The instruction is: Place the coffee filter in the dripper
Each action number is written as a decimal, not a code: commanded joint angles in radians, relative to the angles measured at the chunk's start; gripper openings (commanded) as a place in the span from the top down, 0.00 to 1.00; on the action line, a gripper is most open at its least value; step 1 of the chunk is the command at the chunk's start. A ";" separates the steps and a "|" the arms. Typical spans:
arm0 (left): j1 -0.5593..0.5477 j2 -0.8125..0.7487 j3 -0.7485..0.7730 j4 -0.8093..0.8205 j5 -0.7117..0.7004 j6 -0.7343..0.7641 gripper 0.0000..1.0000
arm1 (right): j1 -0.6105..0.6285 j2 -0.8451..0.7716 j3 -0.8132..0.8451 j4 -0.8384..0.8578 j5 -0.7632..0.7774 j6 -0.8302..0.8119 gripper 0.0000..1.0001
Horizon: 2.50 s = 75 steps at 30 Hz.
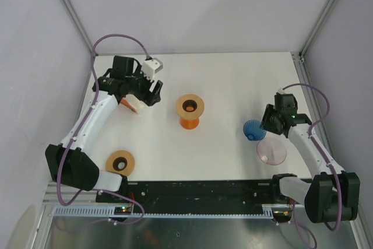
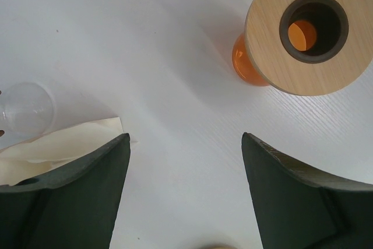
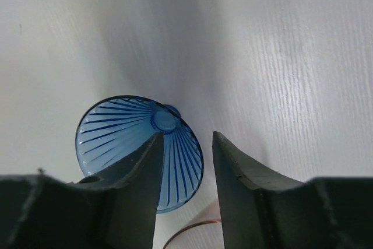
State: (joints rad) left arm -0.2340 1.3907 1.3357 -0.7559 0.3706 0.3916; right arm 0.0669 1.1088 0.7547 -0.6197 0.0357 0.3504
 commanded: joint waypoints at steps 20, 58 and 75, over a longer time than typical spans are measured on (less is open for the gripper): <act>0.026 -0.051 -0.020 0.033 0.035 -0.010 0.18 | 0.106 0.093 0.020 0.109 0.015 -0.063 1.00; -0.121 0.017 0.156 0.047 0.082 -0.328 0.25 | 0.637 0.621 0.993 -0.030 -0.023 0.025 1.00; -0.187 0.092 0.160 0.057 0.041 -0.309 0.38 | 0.638 0.553 0.906 0.000 -0.100 0.037 1.00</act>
State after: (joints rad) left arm -0.4114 1.4944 1.4685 -0.7193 0.4213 0.0864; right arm 0.7029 1.7325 1.6699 -0.6353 -0.0471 0.3798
